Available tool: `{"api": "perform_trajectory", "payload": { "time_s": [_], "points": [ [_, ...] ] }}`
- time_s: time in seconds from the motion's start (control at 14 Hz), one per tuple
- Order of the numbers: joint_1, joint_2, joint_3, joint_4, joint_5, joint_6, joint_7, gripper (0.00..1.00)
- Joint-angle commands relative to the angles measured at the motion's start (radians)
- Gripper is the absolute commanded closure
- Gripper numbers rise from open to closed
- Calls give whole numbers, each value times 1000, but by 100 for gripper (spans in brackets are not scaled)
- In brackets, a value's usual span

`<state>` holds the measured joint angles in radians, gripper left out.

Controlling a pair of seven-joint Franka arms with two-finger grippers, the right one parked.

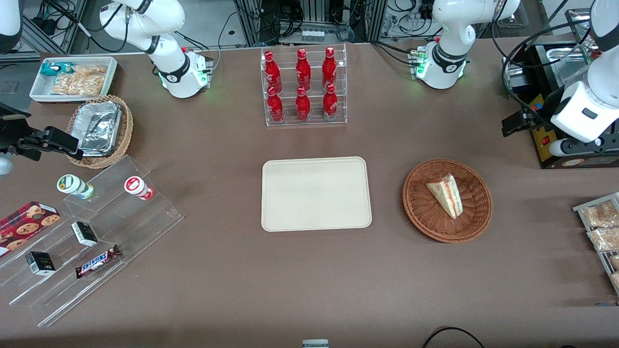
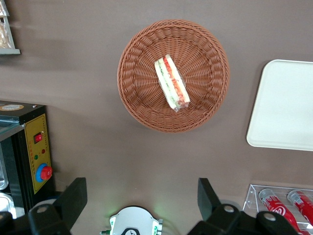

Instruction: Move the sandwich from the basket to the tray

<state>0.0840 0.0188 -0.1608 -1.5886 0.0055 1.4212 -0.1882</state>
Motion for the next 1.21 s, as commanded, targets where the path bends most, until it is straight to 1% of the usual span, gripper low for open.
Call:
{"api": "perform_trajectory", "payload": {
  "time_s": [0.0, 0.29, 0.5, 0.64, 0.93, 1.14],
  "points": [
    [13, 26, -3, -30, 13, 39, 1, 0],
    [-10, 33, -5, -189, 11, 232, -161, 0],
    [-88, 79, -5, -258, 14, 318, -377, 0],
    [-121, 113, -5, -293, 14, 370, -479, 0],
    [-147, 165, -5, -404, 13, 537, -582, 0],
    [-147, 194, -5, -441, 16, 607, -611, 0]
  ]
}}
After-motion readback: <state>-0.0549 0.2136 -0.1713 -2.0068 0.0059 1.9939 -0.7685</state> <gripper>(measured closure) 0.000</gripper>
